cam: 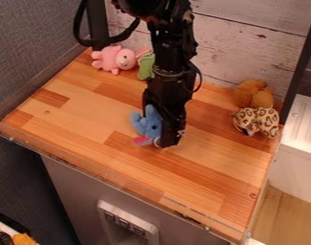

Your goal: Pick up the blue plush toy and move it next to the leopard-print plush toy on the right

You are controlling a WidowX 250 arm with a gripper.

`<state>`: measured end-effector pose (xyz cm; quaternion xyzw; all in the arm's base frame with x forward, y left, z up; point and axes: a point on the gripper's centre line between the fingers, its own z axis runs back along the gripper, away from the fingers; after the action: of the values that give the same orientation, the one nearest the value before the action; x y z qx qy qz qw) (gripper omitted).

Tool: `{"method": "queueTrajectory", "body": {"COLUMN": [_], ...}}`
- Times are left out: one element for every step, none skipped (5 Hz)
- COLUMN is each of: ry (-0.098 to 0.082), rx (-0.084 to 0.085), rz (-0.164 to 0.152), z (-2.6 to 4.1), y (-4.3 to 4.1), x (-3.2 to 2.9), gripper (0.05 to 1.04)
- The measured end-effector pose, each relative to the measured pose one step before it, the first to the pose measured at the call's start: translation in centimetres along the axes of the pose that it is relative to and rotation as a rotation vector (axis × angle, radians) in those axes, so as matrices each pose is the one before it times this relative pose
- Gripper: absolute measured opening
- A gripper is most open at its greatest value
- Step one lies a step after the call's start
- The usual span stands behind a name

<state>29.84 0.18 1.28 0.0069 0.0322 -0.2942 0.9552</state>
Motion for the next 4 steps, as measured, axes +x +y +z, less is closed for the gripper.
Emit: {"method": "queueTrajectory", "body": {"ry": [-0.0015,0.0078,0.005,0.0077], "rx": [0.0004,-0.0058,-0.0005,0.0076], "rz": [0.0411,0.0166,-0.0207,-0.0523], "z": [0.085,0.12,-0.048,0.016], "y": [-0.329,-0.129,-0.375,-0.42], "x": [-0.655,-1.05,-0.681,-0.168], "gripper": [0.954,0.682,0.475,0.385]}}
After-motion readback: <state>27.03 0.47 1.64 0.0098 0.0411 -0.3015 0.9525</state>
